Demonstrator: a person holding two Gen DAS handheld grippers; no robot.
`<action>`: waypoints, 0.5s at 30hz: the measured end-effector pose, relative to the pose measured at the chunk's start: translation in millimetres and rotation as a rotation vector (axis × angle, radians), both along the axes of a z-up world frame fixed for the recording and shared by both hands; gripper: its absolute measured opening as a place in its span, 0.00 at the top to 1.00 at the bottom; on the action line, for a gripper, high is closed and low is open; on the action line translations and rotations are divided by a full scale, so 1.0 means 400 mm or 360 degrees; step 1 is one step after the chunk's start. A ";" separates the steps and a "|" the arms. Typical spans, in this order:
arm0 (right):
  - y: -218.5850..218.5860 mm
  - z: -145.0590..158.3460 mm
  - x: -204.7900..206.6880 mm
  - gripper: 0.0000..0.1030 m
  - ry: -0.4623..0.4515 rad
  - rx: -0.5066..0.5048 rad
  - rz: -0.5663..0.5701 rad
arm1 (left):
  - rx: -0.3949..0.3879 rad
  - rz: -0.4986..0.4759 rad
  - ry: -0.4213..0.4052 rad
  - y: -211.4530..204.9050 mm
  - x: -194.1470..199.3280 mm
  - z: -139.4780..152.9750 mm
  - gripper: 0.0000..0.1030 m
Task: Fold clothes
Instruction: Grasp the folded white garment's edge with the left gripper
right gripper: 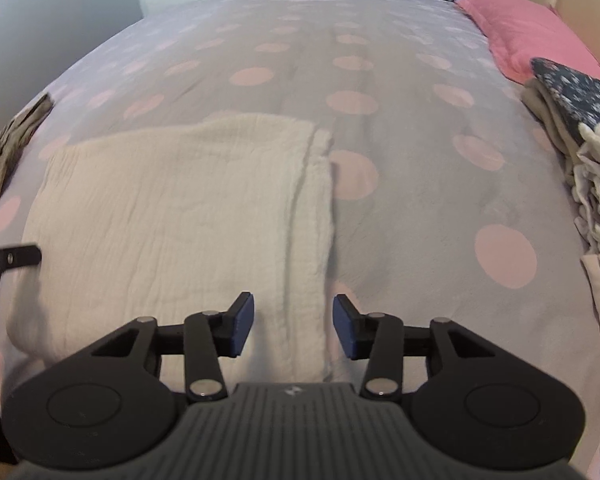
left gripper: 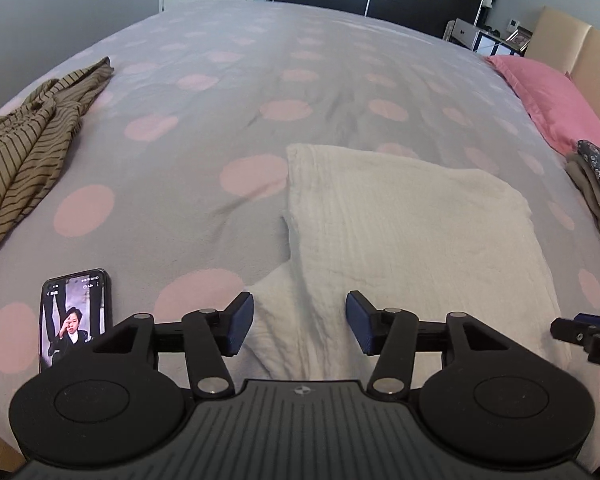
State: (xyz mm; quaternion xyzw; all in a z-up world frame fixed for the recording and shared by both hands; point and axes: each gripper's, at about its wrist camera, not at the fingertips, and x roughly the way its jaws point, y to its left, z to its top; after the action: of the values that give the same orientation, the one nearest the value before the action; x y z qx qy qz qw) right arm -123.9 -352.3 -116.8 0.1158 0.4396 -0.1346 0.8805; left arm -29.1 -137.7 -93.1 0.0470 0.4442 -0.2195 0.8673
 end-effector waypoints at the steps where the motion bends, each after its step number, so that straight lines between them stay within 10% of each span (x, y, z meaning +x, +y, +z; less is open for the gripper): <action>1: -0.010 0.001 0.004 0.49 0.0005 0.0022 -0.0030 | -0.0007 0.0011 0.0015 -0.001 0.008 0.002 0.52; 15: -0.099 -0.010 0.111 0.42 0.0140 0.0273 -0.0092 | -0.0089 0.0053 0.0197 -0.047 0.118 -0.041 0.47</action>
State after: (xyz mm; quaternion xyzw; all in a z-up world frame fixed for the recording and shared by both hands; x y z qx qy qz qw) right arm -79.3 -392.1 -120.9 0.1973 0.4841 -0.1268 0.8430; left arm 18.0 -156.4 -109.7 0.0017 0.4915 -0.2198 0.8427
